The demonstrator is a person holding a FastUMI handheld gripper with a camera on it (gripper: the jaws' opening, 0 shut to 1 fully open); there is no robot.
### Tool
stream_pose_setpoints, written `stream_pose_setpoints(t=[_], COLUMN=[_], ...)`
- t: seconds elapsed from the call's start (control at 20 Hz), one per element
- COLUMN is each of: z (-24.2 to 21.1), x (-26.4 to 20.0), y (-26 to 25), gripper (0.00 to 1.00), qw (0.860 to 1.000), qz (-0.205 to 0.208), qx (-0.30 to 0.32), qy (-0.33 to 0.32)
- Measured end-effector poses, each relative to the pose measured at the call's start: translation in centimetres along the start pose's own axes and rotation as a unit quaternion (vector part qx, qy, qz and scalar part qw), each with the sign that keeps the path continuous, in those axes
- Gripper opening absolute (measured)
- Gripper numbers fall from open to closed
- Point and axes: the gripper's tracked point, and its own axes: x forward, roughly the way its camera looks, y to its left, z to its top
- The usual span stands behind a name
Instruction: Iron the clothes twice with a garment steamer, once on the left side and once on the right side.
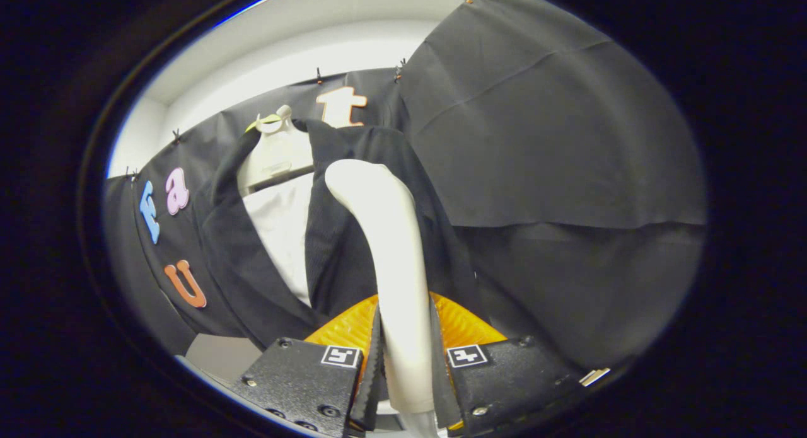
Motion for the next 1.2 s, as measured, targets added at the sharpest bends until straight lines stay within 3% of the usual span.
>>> stream_pose_setpoints(t=[0.3, 1.2], z=[-0.5, -11.9], x=[1.0, 1.4], y=[0.3, -1.1], gripper=[0.37, 0.37], qw=[0.999, 0.992], qz=[-0.023, -0.052], qx=[-0.033, -0.070], qy=[0.002, 0.088])
